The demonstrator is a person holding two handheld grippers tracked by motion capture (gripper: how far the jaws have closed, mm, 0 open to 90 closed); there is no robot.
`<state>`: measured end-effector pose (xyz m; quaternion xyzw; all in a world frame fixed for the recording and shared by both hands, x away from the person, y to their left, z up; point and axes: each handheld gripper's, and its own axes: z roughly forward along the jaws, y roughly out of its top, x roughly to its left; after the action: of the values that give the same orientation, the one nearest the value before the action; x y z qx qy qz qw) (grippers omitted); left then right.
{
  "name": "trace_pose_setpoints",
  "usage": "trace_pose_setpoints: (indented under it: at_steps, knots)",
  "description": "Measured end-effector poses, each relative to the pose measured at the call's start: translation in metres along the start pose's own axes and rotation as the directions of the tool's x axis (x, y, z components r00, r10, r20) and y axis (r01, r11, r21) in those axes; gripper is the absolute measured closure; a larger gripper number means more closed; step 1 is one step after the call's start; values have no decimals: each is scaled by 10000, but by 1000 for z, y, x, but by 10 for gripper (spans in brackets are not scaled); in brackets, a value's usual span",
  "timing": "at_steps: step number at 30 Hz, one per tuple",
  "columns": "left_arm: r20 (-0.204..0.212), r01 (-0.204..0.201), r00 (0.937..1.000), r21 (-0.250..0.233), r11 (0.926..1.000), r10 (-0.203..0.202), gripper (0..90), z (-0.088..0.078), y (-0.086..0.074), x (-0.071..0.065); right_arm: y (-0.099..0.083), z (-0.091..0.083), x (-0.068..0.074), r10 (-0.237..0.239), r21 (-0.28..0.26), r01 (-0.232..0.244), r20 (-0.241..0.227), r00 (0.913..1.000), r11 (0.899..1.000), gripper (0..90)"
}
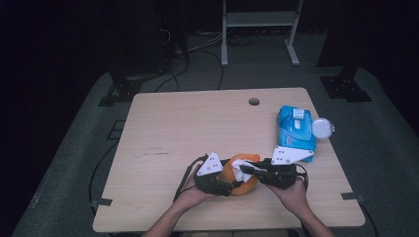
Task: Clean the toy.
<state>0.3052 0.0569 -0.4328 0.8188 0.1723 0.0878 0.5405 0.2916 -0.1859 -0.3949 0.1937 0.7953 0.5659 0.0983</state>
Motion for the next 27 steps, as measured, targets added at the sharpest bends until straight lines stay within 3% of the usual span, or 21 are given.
trace_pose_setpoints:
  at_steps: [2,5,8,11,14,16,18,19,21,24,27]
  knots:
    - [185,38,9998,-17,10000,-38,169,-1,0,2,-3,0,-2,84,-13,-84,-114,9999,10000,824]
    - [183,-232,9996,28,9997,231,235,-2,-2,0,0,0,4,-92,34,92,-94,9999,10000,824]
    - [193,-904,9957,167,9958,901,282,0,-3,-8,3,0,5,-111,-47,111,-28,9999,9999,824]
    - [235,-1281,9916,221,9915,1276,296,1,-4,-12,2,-2,-1,15,-54,-14,185,9998,10000,824]
    - [289,-1271,9916,237,9916,1264,288,0,-4,-12,-3,-5,-10,256,170,-263,420,9988,9995,824]
    - [363,-1002,9944,215,9947,993,204,0,-2,-10,-7,-7,-14,588,166,-593,296,9978,9981,824]
    - [397,-577,9976,70,9983,574,123,0,-1,-7,-9,-7,-14,535,272,-541,237,9983,9982,824]
    - [383,-574,9977,158,9982,567,97,0,-1,-7,-10,-7,-13,532,291,-536,152,9985,9981,824]
    - [447,-644,9970,174,9978,636,106,1,-3,-8,-9,-8,-11,504,365,-506,78,9987,9981,824]
    - [550,-818,9953,305,9962,800,218,1,-3,-11,-6,-8,-8,491,434,-489,-25,9988,9979,824]
    - [704,-1079,9920,374,9935,1051,265,2,-5,-14,1,-4,1,95,446,-90,-110,9999,9990,824]
